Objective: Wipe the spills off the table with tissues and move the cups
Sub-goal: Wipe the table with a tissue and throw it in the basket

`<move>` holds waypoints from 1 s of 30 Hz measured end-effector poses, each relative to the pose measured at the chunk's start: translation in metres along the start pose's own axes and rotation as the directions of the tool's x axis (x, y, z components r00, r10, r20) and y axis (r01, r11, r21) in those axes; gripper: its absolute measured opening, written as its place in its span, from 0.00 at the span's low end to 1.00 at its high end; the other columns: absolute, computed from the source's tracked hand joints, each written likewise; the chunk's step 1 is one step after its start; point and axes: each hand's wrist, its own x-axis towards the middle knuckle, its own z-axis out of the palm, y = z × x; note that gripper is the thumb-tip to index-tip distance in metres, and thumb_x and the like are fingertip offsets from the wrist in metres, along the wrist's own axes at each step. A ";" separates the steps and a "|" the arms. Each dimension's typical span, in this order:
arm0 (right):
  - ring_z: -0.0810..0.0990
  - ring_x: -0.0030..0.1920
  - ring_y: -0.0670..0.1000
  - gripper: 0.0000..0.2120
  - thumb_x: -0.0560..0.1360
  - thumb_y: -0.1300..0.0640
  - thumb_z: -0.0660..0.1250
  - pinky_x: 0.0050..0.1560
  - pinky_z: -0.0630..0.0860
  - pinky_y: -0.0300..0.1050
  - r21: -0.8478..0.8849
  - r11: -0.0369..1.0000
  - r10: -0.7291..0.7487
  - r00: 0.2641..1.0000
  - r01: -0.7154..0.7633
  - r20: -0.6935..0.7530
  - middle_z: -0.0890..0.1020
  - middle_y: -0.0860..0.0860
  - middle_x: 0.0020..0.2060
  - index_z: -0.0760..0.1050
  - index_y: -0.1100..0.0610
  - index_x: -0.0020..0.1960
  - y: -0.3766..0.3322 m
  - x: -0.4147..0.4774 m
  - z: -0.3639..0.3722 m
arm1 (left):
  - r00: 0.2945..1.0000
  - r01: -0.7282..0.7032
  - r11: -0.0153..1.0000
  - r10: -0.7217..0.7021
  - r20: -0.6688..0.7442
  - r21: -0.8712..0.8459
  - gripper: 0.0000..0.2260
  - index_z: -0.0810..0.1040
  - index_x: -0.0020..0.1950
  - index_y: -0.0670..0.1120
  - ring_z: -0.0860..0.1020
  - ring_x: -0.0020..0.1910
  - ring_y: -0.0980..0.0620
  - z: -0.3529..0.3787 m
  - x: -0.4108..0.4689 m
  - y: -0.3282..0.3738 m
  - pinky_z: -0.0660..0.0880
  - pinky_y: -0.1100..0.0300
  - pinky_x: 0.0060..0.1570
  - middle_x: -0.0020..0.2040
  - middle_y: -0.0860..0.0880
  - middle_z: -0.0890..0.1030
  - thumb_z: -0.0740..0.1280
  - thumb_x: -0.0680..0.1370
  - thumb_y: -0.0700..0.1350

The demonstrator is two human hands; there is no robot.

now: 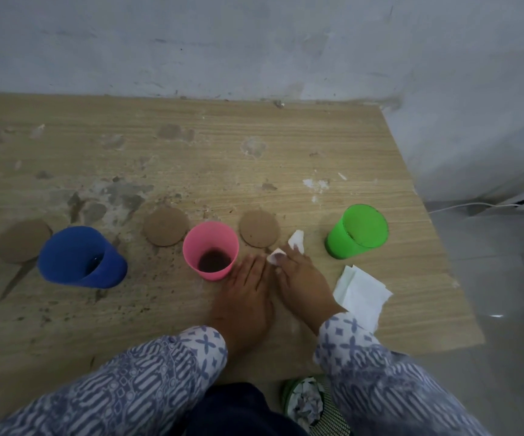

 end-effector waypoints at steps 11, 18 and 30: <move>0.60 0.72 0.60 0.17 0.78 0.60 0.55 0.70 0.57 0.51 -0.005 0.998 0.054 0.996 -0.055 -0.064 0.67 0.59 0.70 0.69 0.62 0.65 0.004 0.009 0.001 | 1.000 0.011 1.000 -0.011 0.014 0.009 0.24 0.74 0.67 0.38 0.72 0.67 0.41 -0.002 0.000 0.000 0.57 0.49 0.70 0.67 0.40 0.74 0.57 0.74 0.47; 0.66 0.69 0.58 0.25 0.75 0.51 0.46 0.69 0.55 0.51 -0.060 0.997 -0.049 0.998 0.047 -0.033 0.71 0.58 0.67 0.72 0.62 0.63 0.014 -0.028 0.010 | 1.000 0.002 1.000 -0.002 -0.008 -0.015 0.23 0.73 0.67 0.38 0.72 0.67 0.41 -0.004 0.000 0.001 0.55 0.50 0.71 0.67 0.39 0.74 0.56 0.74 0.46; 0.64 0.70 0.58 0.23 0.76 0.52 0.47 0.71 0.52 0.52 -0.063 0.993 -0.098 0.995 0.097 -0.022 0.70 0.58 0.68 0.75 0.60 0.59 0.012 -0.019 0.012 | 1.000 0.009 1.000 -0.009 -0.001 -0.017 0.24 0.72 0.68 0.38 0.71 0.67 0.41 -0.004 0.000 0.002 0.55 0.50 0.71 0.67 0.39 0.73 0.56 0.75 0.47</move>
